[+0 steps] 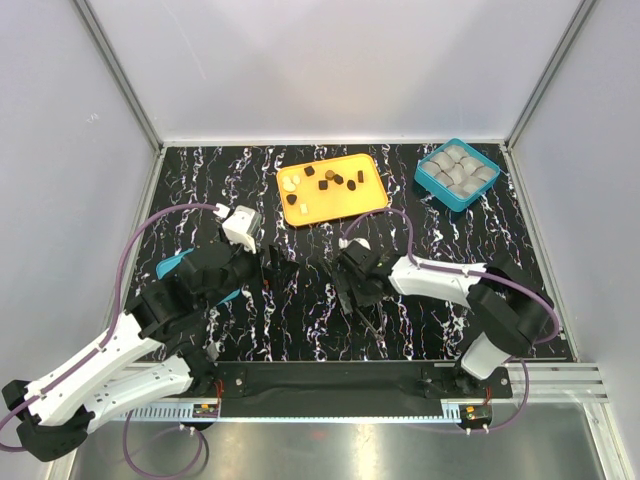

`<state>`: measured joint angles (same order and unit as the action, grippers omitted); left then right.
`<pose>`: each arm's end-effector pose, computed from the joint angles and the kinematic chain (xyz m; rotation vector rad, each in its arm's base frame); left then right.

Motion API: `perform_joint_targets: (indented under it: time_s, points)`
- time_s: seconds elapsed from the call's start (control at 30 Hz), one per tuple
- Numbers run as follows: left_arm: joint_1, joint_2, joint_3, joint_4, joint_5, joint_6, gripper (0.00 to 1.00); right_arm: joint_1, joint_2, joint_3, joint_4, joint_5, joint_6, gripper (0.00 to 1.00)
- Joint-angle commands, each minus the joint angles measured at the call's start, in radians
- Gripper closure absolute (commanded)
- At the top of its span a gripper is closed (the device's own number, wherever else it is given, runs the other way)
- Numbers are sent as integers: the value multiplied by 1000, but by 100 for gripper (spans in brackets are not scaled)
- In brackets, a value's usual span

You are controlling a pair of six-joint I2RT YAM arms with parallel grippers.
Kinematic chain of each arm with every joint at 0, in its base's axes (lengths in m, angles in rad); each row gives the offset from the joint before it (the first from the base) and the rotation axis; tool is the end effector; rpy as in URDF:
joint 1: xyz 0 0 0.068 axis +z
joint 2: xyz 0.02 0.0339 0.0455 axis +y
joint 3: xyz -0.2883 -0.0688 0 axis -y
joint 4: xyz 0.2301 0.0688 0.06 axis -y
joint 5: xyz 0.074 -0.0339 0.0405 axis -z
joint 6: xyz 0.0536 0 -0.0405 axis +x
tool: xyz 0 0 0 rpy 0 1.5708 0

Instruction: Pack the chocolate

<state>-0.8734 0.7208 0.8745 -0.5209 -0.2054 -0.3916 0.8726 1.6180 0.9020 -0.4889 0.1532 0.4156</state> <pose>0.0981 -0.1000 0.3529 0.3362 1.9557 -0.6391 0.1940 0.2184 0.1771 -0.5860 2.6924 0.1370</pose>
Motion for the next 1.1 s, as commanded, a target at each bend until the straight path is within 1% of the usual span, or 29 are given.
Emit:
perform_joint_targets:
  time_s: [0.0,0.23,0.37,0.5,0.6,0.63,0.73,0.87,0.97,1.07]
  points:
    - [-6,-14,-2,67,20,4,1,35,2,17,-56,66,32,0]
    - [-6,-18,-3,68,18,7,1,46,37,18,-57,60,55,0]
    - [-9,-20,3,61,15,8,1,51,69,34,-54,69,60,3]
    - [-12,-32,21,16,-31,33,1,54,91,41,-54,66,57,6]
    - [-12,-63,27,-50,-87,57,1,54,76,41,-54,60,49,15]
    - [-12,-75,24,-57,-103,63,1,55,71,41,-56,62,43,21]
    - [-12,-129,0,-71,-147,79,1,54,53,58,-77,68,25,33]
    - [-12,-173,-23,-73,-164,80,1,54,20,110,-109,54,9,37]
    - [-12,-170,-25,-76,-160,73,1,54,-9,175,-167,63,0,38]
    - [-12,-170,-23,-79,-157,65,1,54,-33,253,-267,68,-12,39]
